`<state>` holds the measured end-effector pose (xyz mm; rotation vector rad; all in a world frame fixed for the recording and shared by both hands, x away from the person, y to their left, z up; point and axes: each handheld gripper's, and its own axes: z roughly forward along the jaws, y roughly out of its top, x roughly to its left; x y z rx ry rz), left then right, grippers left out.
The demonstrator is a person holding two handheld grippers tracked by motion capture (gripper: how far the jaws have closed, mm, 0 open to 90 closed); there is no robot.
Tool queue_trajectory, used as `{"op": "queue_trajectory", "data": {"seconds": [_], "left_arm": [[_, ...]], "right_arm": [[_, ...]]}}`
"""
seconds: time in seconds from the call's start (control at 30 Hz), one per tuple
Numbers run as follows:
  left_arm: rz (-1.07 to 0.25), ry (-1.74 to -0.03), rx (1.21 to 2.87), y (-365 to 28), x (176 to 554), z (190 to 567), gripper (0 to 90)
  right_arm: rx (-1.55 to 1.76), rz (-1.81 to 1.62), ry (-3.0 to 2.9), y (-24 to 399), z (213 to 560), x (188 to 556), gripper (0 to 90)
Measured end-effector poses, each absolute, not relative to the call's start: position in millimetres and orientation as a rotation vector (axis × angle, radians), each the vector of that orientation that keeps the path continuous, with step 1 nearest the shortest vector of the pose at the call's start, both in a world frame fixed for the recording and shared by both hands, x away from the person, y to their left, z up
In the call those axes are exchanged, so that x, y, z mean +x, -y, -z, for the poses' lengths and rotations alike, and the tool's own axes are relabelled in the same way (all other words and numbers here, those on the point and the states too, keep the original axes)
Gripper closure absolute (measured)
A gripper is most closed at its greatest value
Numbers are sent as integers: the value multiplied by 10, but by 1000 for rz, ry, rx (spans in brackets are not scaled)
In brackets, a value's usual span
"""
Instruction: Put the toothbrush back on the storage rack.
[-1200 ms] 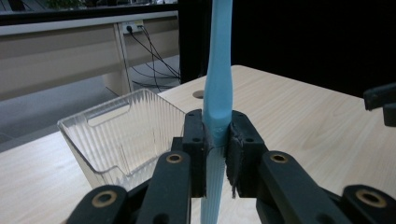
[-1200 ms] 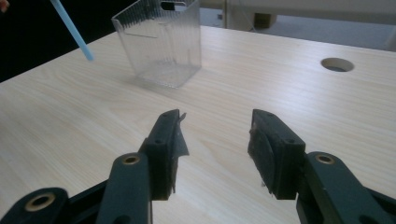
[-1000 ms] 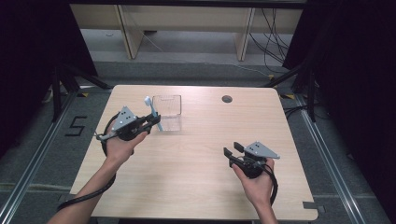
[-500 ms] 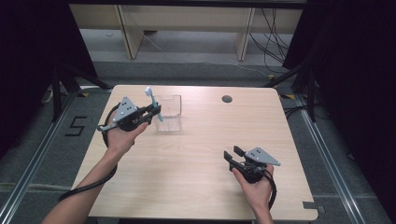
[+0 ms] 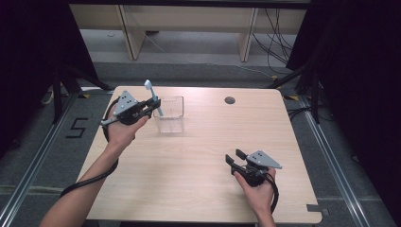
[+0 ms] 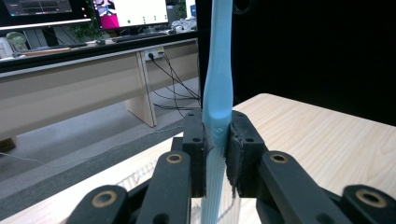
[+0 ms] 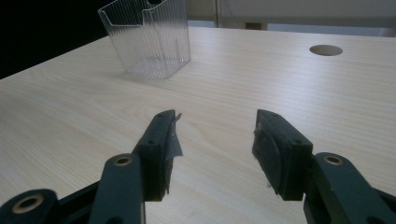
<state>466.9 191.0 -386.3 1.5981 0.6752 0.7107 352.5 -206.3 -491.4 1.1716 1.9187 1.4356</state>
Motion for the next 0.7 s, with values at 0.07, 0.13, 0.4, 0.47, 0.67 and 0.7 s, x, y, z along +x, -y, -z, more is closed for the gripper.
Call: {"op": "queue_trajectory", "data": {"seconds": [0.07, 0.13, 0.4, 0.47, 0.67, 0.7], "left_arm": [[-716, -675, 1595, -1913, 4701, 3840, 783], [-723, -676, 1591, -1913, 4745, 3823, 783], [-736, -692, 1593, -1912, 4838, 3849, 782], [-738, -702, 1591, -1921, 4861, 3872, 782], [-733, -725, 1586, -1969, 4906, 3930, 782], [-733, -725, 1586, -1969, 4906, 3930, 782]], "right_arm": [[1208, -1446, -1919, 2038, 4904, 3507, 496], [1177, -1441, -1922, 2065, 4890, 3516, 496], [1176, -1428, -1913, 2085, 4912, 3509, 496], [1169, -1412, -1916, 2087, 4909, 3508, 496], [1196, -1430, -1912, 2075, 4907, 3503, 493], [1196, -1430, -1912, 2075, 4907, 3503, 493]]}}
